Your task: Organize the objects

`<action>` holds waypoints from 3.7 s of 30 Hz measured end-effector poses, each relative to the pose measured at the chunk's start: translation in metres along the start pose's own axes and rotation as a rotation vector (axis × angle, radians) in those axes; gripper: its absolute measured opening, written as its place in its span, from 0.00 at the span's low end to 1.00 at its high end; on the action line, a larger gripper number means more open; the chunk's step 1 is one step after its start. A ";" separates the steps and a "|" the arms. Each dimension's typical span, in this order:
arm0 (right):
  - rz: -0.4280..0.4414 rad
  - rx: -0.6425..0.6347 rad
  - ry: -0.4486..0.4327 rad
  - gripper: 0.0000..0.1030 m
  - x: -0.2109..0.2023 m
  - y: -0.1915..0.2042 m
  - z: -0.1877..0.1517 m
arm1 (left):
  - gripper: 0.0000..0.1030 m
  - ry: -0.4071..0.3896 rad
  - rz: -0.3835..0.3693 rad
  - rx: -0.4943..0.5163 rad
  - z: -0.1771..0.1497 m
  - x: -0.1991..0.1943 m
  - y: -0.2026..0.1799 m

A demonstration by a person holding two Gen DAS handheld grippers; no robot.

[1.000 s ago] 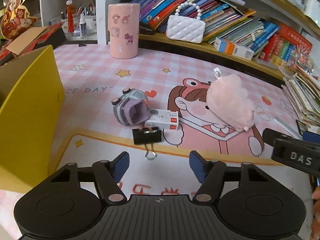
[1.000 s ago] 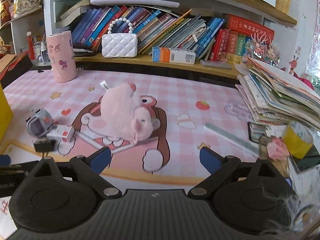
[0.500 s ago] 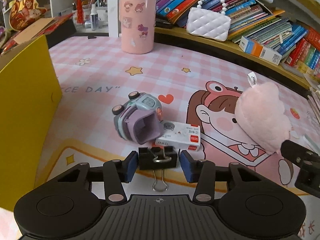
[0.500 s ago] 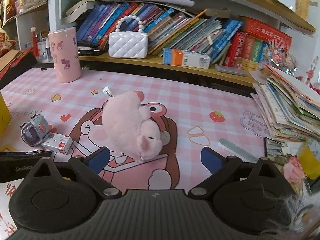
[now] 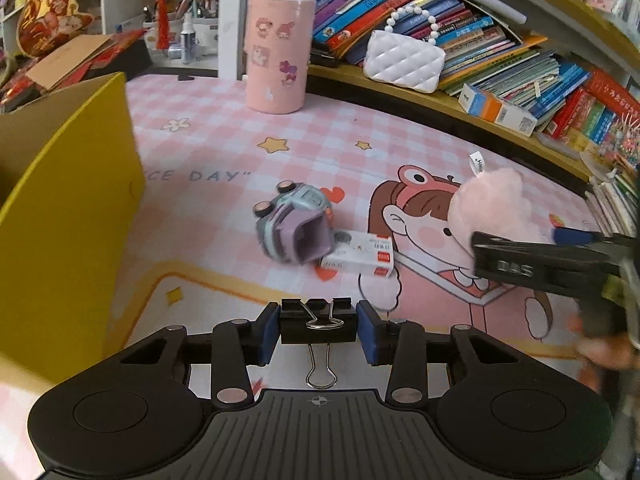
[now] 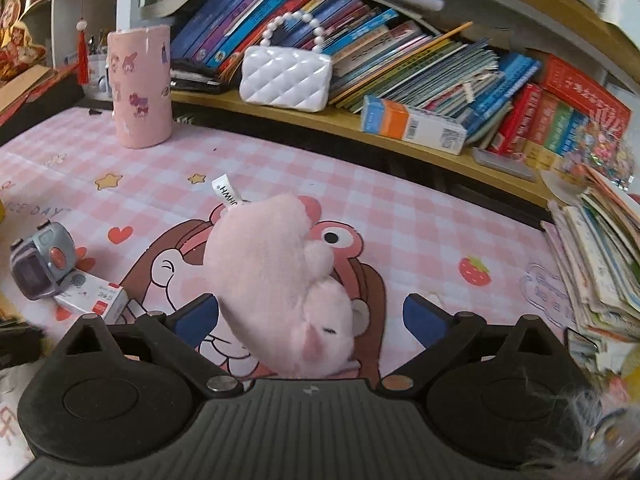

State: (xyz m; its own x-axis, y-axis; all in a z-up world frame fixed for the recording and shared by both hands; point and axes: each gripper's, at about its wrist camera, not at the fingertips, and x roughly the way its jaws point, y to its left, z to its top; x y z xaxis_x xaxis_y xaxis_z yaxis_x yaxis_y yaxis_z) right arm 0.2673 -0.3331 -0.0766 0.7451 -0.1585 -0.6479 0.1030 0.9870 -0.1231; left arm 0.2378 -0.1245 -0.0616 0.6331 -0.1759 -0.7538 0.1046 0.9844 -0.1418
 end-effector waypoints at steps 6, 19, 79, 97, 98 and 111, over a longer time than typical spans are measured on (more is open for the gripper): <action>0.009 0.011 0.030 0.85 0.017 0.004 -0.004 | 0.38 -0.012 0.002 -0.008 -0.006 -0.025 0.011; 0.039 0.205 0.023 0.62 -0.055 0.003 -0.029 | 0.38 -0.040 -0.056 0.030 -0.020 -0.057 0.019; 0.343 0.012 0.018 0.01 -0.283 0.315 -0.100 | 0.38 -0.239 -0.072 -0.129 -0.122 -0.243 0.285; 0.369 -0.011 0.023 0.01 -0.280 0.329 -0.092 | 0.38 -0.304 -0.044 -0.112 -0.108 -0.256 0.295; 0.369 -0.010 0.023 0.01 -0.280 0.329 -0.092 | 0.38 -0.305 -0.045 -0.111 -0.108 -0.256 0.294; 0.345 0.001 0.061 0.01 -0.279 0.321 -0.103 | 0.38 -0.337 -0.052 -0.132 -0.108 -0.261 0.292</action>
State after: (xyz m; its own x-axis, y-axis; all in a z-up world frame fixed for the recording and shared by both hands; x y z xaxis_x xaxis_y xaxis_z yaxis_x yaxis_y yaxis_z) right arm 0.0245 0.0249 -0.0129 0.6954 0.1837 -0.6948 -0.1475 0.9827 0.1122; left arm 0.0206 0.2081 0.0242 0.8493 -0.1909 -0.4922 0.0578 0.9604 -0.2727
